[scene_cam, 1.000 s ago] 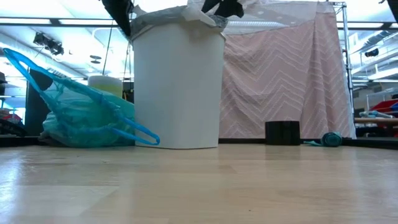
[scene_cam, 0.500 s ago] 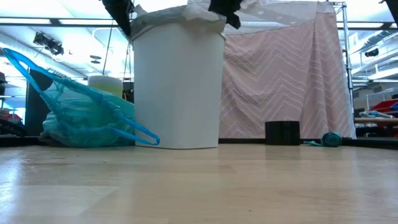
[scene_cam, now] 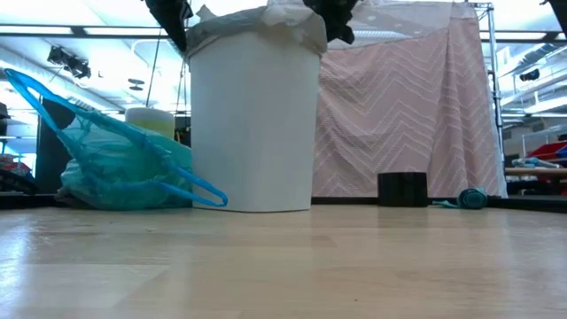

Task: Place trash/remove bag and relplace
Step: Insert the gray trash bag into the trash bin

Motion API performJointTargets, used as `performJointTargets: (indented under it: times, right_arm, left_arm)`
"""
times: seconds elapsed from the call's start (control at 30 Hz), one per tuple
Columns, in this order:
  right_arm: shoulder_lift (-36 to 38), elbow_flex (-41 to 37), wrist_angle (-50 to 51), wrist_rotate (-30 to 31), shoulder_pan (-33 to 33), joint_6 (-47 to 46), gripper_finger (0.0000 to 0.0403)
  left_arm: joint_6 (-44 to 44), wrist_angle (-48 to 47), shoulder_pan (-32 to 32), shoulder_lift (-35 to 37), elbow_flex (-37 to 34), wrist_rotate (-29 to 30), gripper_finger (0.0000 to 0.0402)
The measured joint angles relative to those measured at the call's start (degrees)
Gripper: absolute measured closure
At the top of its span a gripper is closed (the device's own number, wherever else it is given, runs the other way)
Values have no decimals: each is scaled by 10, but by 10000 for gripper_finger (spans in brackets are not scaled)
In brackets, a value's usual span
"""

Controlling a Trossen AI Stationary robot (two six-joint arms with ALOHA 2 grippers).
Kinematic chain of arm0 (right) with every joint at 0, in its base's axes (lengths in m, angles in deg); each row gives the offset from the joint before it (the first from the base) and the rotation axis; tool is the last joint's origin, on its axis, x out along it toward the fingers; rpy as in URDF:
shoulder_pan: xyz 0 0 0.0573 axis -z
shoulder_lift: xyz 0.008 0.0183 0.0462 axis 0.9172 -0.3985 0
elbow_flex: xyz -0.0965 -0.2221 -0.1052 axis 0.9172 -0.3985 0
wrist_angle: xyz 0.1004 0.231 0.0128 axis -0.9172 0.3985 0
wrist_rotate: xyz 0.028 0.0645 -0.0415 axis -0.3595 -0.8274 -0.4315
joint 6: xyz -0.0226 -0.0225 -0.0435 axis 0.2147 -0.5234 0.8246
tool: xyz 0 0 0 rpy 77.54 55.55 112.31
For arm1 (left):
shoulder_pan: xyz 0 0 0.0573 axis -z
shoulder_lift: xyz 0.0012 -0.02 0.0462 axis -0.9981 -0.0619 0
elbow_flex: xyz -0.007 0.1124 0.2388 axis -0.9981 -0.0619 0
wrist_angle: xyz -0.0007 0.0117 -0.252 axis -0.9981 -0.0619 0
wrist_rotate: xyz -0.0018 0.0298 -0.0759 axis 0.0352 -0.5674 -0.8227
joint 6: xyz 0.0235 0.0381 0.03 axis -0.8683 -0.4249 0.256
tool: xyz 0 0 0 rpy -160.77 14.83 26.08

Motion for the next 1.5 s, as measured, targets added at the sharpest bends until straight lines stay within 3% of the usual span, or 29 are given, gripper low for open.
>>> performJointTargets:
  times: [0.17,0.63,0.97,1.27,1.5]
  right_arm:
    - [1,0,-6,55,2,7,399]
    - [3,-30,26,54,17,-7,402]
    - [3,-112,-76,-18,17,-18,400]
    - [3,-133,-90,-31,31,-24,345]
    - [2,-98,-107,-138,46,-23,281]
  left_arm:
    - [0,0,0,0,0,6,390]
    - [0,0,0,0,0,7,390]
    - [0,0,0,0,0,8,390]
    - [0,1,0,0,0,7,390]
    - [0,6,0,0,0,7,390]
